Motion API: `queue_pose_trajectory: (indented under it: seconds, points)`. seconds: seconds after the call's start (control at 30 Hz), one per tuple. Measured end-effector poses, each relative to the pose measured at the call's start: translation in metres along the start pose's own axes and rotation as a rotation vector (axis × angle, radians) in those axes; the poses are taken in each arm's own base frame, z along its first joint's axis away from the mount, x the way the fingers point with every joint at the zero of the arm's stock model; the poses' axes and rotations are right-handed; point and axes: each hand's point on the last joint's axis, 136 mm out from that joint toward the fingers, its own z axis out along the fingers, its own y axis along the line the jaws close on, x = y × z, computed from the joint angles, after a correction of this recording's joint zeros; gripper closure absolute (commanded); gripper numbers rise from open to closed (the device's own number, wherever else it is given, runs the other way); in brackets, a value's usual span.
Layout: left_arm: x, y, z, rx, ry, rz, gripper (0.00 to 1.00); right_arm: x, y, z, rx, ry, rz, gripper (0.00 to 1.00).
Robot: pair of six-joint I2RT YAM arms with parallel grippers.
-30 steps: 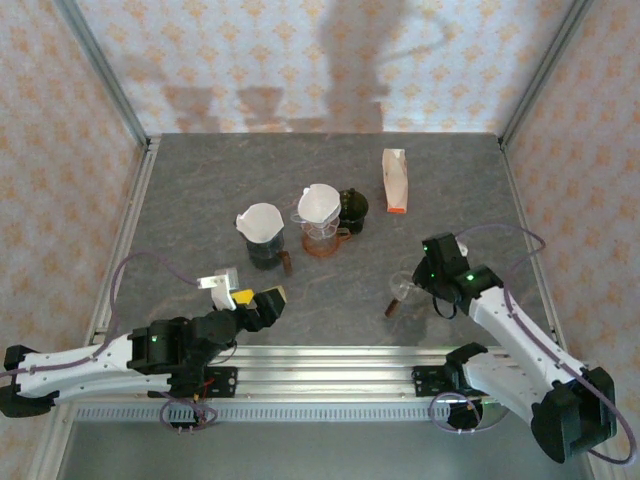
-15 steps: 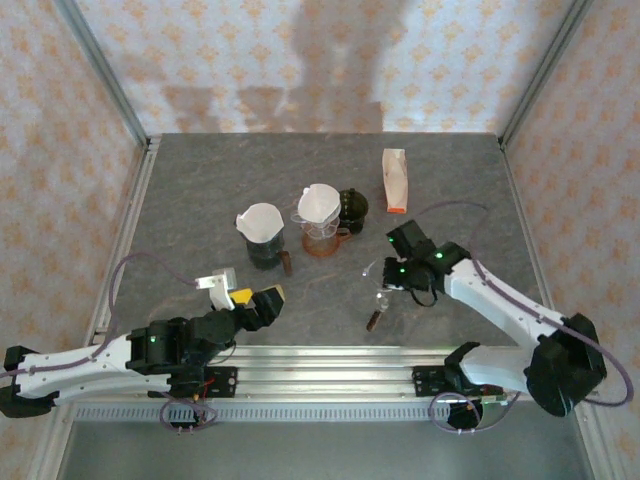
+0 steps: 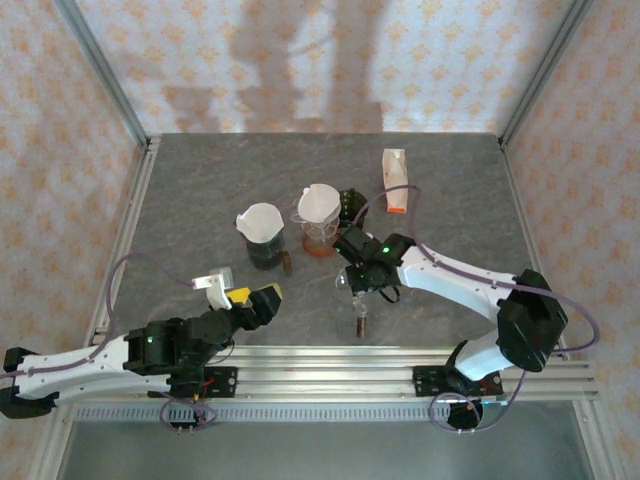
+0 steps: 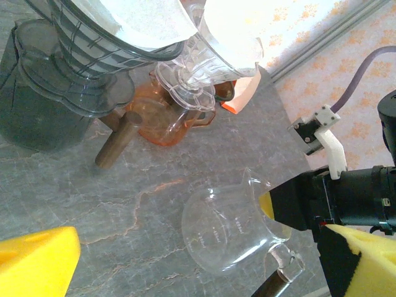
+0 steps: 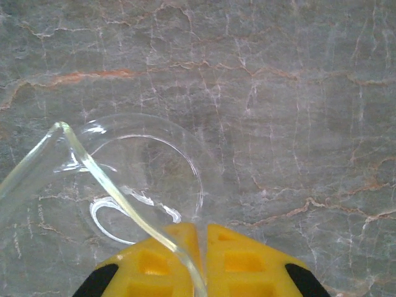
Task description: Place the coffee filter in the dripper
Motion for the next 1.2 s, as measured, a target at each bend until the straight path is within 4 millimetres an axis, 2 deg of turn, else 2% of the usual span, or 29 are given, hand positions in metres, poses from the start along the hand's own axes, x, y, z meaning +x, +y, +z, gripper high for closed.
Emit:
queue_pose_trajectory:
  seconds: [0.37,0.43,0.53,0.67,0.8,0.9,0.93,1.1,1.2]
  points:
    - [0.000,0.001,-0.001,0.000,0.000,0.000,0.00,-0.002,0.008,-0.003,-0.006,-0.026,-0.015,0.55]
    - [0.000,0.001,-0.001,0.000,0.000,0.001,0.00,-0.004,0.007,-0.008,-0.011,-0.045,-0.004,0.50]
    - [0.000,0.001,-0.001,-0.001,0.000,0.001,0.00,-0.014,0.004,-0.025,-0.032,-0.112,0.025,0.47]
    - [0.001,0.002,-0.001,-0.002,0.001,0.002,0.00,-0.038,-0.021,-0.056,-0.070,-0.239,0.147,0.46]
    - [0.001,0.004,0.000,-0.008,0.000,0.006,0.00,-0.066,-0.054,-0.067,-0.089,-0.331,0.312,0.46]
    - [0.001,0.005,0.000,-0.008,0.000,0.006,0.00,-0.088,-0.074,-0.058,-0.102,-0.364,0.431,0.46]
    - [0.002,0.005,0.000,-0.010,0.000,0.007,0.00,-0.097,-0.079,-0.046,-0.108,-0.357,0.473,0.47]
    - [0.001,0.006,0.000,-0.014,-0.005,0.004,0.00,-0.126,-0.084,0.007,-0.154,-0.301,0.581,0.47]
    - [0.001,0.006,0.000,-0.013,-0.006,0.004,0.00,-0.145,-0.087,0.026,-0.173,-0.290,0.625,0.48]
